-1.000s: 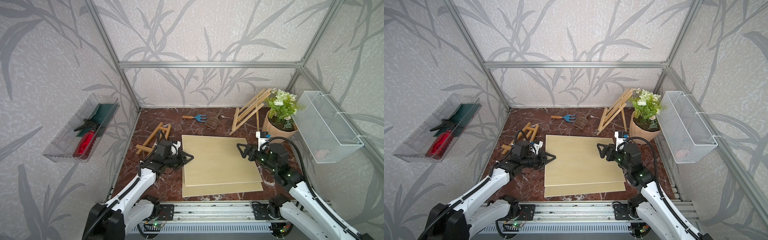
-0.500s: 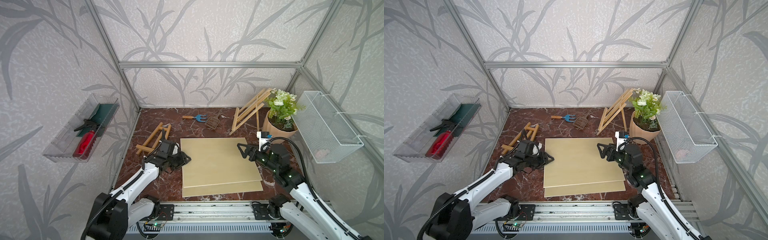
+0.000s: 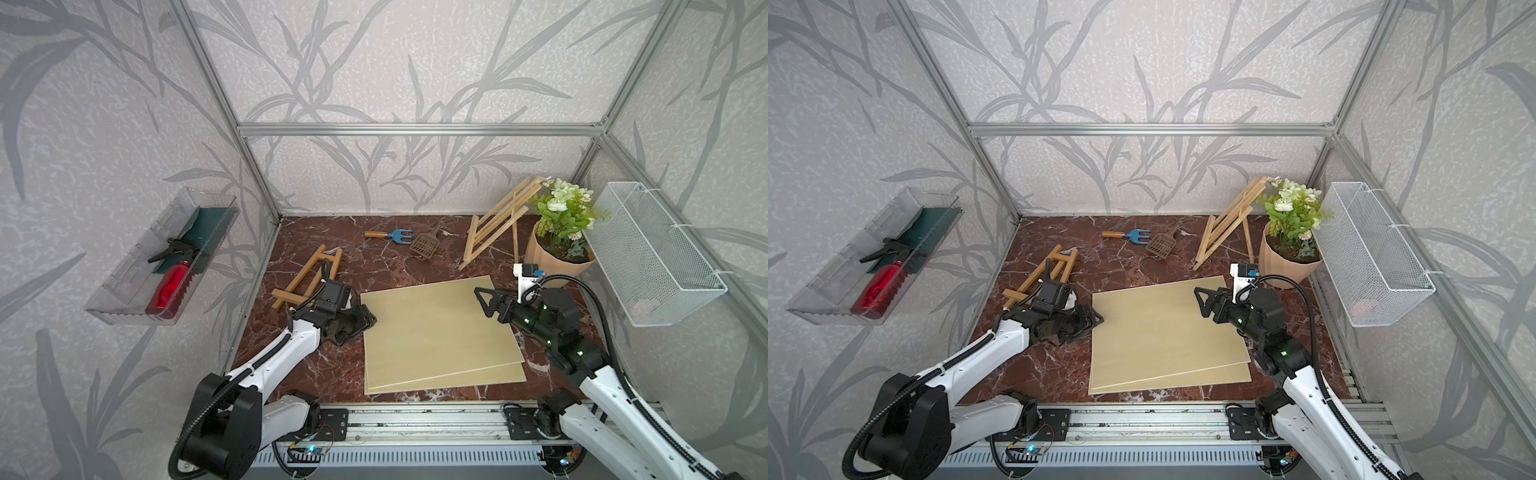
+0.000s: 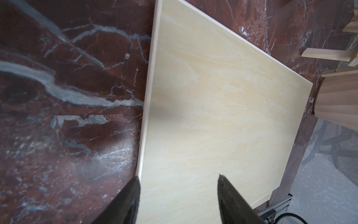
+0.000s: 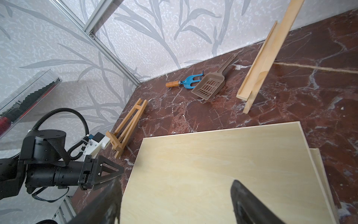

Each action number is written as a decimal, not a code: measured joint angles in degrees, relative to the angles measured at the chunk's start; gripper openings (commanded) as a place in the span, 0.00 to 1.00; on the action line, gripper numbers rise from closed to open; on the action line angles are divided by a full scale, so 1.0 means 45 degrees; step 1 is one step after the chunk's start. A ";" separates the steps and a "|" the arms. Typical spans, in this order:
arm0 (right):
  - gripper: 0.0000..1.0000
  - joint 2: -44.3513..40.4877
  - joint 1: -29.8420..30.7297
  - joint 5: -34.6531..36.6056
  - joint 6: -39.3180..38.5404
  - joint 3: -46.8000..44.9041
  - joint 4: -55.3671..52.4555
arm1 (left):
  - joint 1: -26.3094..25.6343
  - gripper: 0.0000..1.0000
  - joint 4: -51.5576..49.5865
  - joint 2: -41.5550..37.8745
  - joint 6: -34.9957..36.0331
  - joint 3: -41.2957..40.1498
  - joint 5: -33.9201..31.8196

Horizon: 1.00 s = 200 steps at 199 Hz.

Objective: Disassemble the easel
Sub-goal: Place the drawing board on the drawing board.

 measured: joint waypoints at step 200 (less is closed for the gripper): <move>0.82 0.0413 0.0000 0.3016 -0.0437 -0.0073 -0.0738 | -0.0874 0.99 -0.4634 -0.2210 0.3915 0.4133 -0.2749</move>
